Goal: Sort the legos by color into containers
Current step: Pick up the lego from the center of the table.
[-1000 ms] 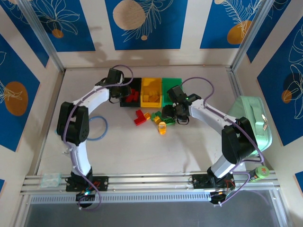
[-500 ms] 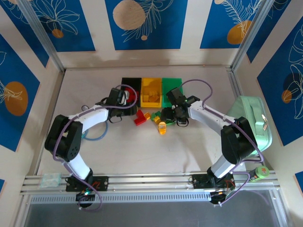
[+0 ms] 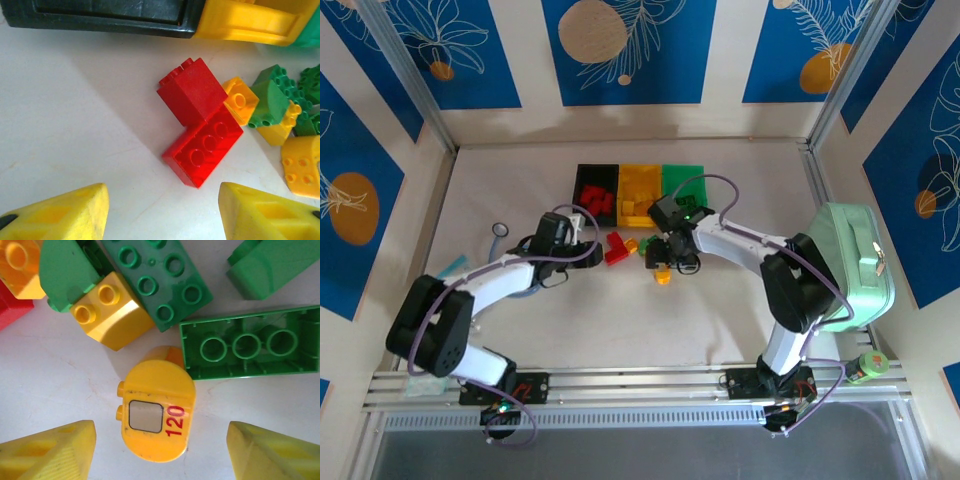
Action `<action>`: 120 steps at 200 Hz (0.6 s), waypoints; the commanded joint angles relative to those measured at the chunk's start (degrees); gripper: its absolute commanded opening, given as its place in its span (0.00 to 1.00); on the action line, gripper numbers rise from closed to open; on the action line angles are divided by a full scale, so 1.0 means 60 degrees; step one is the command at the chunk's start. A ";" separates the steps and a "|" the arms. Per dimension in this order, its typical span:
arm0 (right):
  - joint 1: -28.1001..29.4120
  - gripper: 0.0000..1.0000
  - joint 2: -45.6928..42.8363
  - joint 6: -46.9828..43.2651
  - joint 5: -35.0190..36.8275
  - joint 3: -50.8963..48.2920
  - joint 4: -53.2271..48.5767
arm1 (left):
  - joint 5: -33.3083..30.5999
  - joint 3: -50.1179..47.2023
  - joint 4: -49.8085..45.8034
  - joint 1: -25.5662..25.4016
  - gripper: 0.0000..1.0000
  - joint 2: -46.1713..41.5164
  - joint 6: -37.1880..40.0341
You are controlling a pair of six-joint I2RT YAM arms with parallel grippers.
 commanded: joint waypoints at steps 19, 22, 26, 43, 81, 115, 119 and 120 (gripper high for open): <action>0.0261 0.68 0.0665 0.0213 0.0003 0.0480 -0.0559 | -0.0375 -0.0820 -0.0117 -0.0086 0.59 -0.1251 -0.0022; 0.0276 0.68 0.0706 0.0232 -0.0002 0.0488 -0.0556 | -0.0401 -0.0871 -0.0132 -0.0086 0.59 -0.1321 -0.0022; 0.0282 0.67 0.0751 0.0261 0.0006 0.0495 -0.0561 | -0.0409 -0.0957 -0.0137 -0.0086 0.59 -0.1408 -0.0033; 0.0350 0.64 0.0957 0.0387 0.0056 0.0538 -0.0611 | -0.0454 -0.1252 -0.0099 -0.0097 0.59 -0.1689 -0.0120; 0.0551 0.53 0.1259 0.0536 0.0363 0.0789 -0.0887 | -0.0499 -0.1533 -0.0028 -0.0101 0.59 -0.1896 -0.0227; 0.0657 0.40 0.1165 0.0602 0.0702 0.0963 -0.1212 | -0.0573 -0.1513 -0.0032 -0.0101 0.59 -0.1995 -0.0183; 0.0676 0.40 0.1135 0.0603 0.0736 0.0973 -0.1236 | -0.0586 -0.1502 -0.0020 -0.0107 0.59 -0.2013 -0.0172; 0.0678 0.40 0.1126 0.0603 0.0752 0.0976 -0.1248 | -0.0586 -0.1502 -0.0027 -0.0111 0.59 -0.2015 -0.0170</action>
